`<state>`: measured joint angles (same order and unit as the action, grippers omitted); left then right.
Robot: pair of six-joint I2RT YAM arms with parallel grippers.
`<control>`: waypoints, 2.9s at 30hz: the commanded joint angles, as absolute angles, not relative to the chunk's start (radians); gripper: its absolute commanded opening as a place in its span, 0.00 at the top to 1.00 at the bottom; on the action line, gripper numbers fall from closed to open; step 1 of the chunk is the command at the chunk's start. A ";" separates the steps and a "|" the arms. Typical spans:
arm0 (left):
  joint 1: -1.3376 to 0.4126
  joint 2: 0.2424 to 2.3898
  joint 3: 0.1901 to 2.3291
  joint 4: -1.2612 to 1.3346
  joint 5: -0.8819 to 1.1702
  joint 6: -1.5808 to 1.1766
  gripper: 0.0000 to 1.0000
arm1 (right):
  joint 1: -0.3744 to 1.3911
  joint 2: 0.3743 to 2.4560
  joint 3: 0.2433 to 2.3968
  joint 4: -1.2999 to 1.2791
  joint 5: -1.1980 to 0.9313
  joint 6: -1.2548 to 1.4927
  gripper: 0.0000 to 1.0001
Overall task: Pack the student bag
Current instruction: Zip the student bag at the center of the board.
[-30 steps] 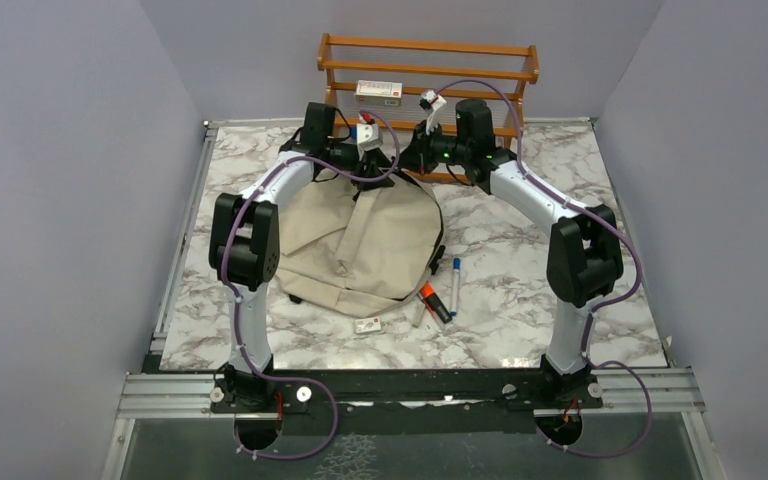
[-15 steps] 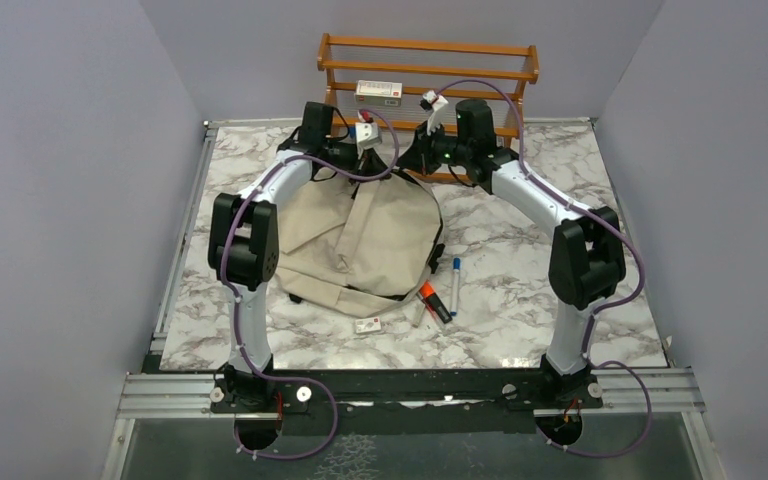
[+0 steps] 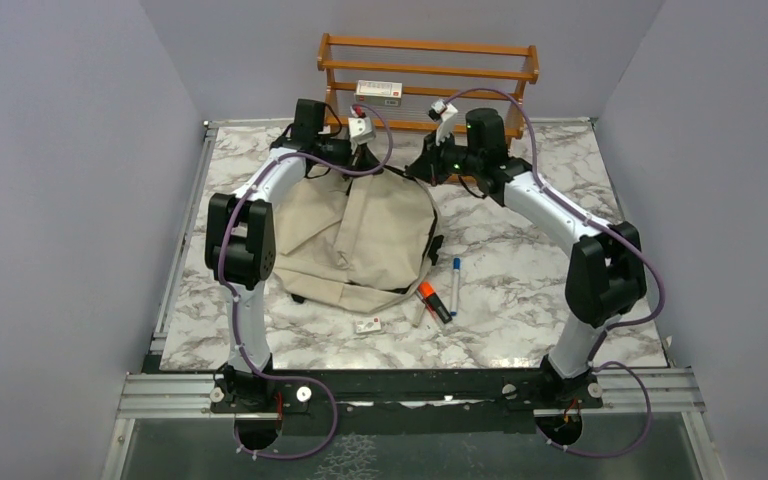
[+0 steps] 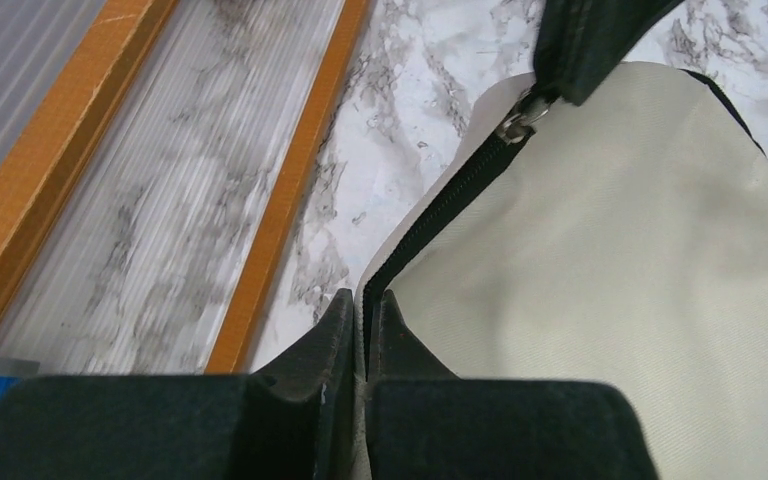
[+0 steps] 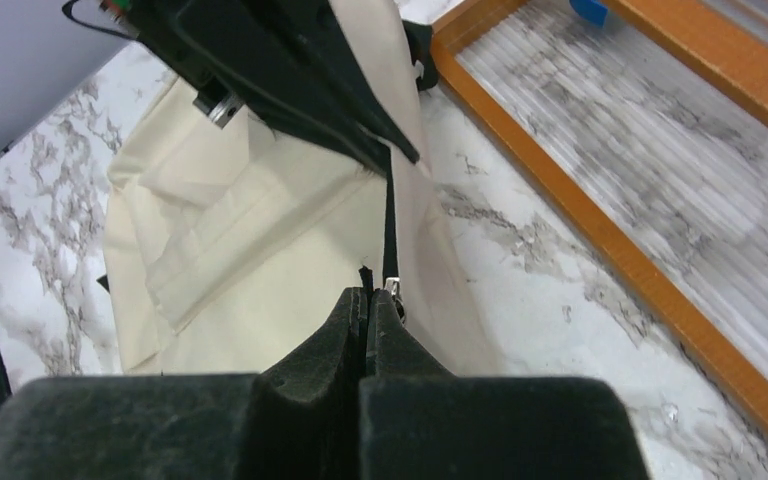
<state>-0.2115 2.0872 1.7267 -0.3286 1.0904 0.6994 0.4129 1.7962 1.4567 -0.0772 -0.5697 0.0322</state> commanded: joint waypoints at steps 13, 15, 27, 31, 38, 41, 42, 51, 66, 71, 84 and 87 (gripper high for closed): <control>-0.124 2.063 1.673 -0.006 0.774 0.437 1.00 | 0.407 1.490 1.105 -0.056 -0.533 0.057 1.00; -0.118 2.061 1.671 0.017 0.754 0.412 1.00 | 0.407 1.466 1.062 -0.054 -0.544 0.057 1.00; -0.087 2.046 1.661 0.080 0.716 0.341 1.00 | 0.407 1.383 0.931 -0.010 -0.559 0.100 1.00; -0.088 1.986 1.628 0.081 0.969 0.396 0.69 | 0.407 1.402 1.022 -0.008 -0.541 0.103 1.00; -0.127 1.881 1.616 0.003 1.269 0.586 0.23 | 0.407 1.445 1.152 0.053 -0.620 0.125 1.00; -0.166 1.881 1.626 -0.021 1.304 0.622 0.26 | 0.407 1.455 1.170 0.056 -0.674 0.107 1.00; -0.182 1.886 1.636 -0.042 1.303 0.643 0.27 | 0.407 1.455 1.173 0.054 -0.685 0.101 1.00; -0.361 1.968 1.806 -0.397 1.171 1.026 0.35 | 0.407 1.422 1.168 0.038 -0.704 0.071 1.00; -0.446 2.020 1.881 -0.756 0.911 1.336 0.35 | 0.407 1.382 1.128 0.004 -0.687 0.041 1.00; -0.410 1.994 1.922 -0.764 0.946 1.294 0.36 | 0.407 1.378 1.112 0.009 -0.664 0.045 1.00; -0.293 1.900 1.823 -0.736 1.294 1.159 0.44 | 0.407 1.355 1.152 0.051 -0.537 0.144 1.00; -0.300 1.860 1.749 -0.730 1.337 1.153 0.47 | 0.407 1.346 1.157 0.039 -0.469 0.169 1.00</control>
